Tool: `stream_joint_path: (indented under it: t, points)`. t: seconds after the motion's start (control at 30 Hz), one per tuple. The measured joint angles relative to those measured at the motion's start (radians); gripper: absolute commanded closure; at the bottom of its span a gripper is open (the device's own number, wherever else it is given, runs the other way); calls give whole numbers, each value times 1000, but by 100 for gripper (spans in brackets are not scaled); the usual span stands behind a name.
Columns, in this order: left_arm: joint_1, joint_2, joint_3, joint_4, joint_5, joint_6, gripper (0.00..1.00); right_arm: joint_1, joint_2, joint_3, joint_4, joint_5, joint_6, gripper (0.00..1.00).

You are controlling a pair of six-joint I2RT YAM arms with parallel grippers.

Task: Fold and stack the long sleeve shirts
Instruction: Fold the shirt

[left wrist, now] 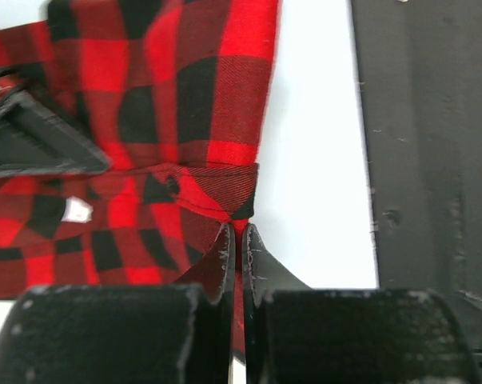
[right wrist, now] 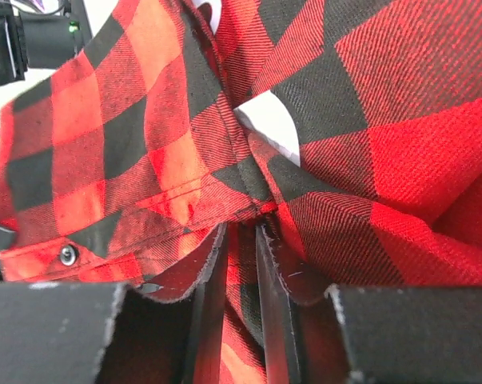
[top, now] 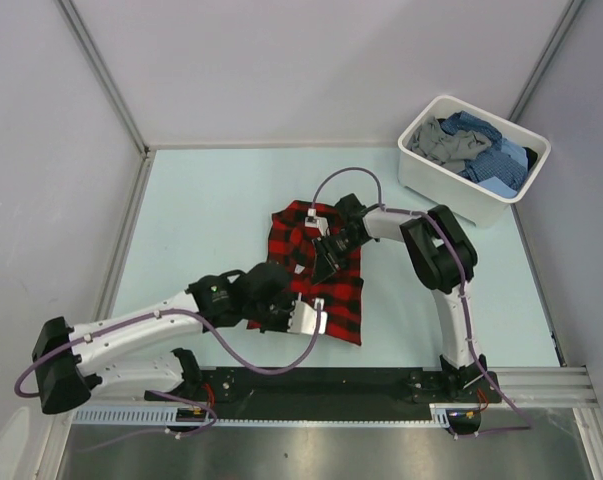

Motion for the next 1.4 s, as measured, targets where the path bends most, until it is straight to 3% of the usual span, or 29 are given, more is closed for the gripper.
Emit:
stream_joint_path:
  t: [0.2,0.53,0.8,1.0,1.1,1.23,1.4]
  points:
    - [156,101,156,-48,68,80,100,0,20,32,-51,-13,-45,74]
    - [415,447,444,-45,145,278,99,-1,65,113,-140,-26,-75,73]
    - [496,655,525,23,202,342,97,-19,110,219,-195,-21,-72,67]
    - [525,680,525,31,247,379,94,-75,119,331,-224,24,-71,59]
    - [526,680,525,29,267,396,94,-105,126,408,-264,43,-72,52]
    - [526,680,525,29,279,413,92,-150,127,504,-306,64,-45,32]
    - [546,716,553,15,305,429,91,-216,116,567,-305,37,63,20]
